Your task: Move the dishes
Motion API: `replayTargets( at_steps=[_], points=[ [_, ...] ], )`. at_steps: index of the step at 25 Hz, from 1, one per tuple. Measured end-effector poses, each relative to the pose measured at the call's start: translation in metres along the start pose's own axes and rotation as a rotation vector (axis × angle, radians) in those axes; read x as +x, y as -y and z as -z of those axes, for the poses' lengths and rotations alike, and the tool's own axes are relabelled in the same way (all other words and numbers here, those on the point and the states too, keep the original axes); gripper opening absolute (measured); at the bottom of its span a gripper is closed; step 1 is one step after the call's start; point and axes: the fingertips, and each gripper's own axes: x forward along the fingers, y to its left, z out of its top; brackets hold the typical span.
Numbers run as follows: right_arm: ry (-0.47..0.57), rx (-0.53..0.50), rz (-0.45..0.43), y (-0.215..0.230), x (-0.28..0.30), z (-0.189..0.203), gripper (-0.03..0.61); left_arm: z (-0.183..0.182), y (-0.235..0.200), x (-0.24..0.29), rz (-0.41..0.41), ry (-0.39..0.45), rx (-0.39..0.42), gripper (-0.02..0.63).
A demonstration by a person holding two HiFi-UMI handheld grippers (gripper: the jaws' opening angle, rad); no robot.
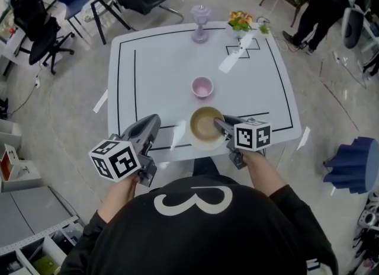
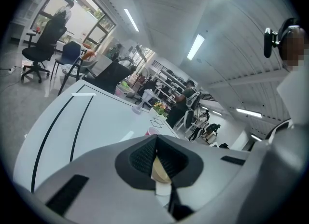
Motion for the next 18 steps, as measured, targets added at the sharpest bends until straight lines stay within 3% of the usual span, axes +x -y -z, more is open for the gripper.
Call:
replayTargets(
  at_steps=[7,18],
  points=[
    [0.021,0.003,0.051,0.004,-0.004,-0.005,0.043,0.001,0.003,-0.002,0.005,0.001,-0.008,0.003],
    [0.064,-0.001,0.031,-0.003,-0.019,-0.023,0.040,-0.008,0.011,0.002,0.018,0.013,0.006,0.003]
  ],
)
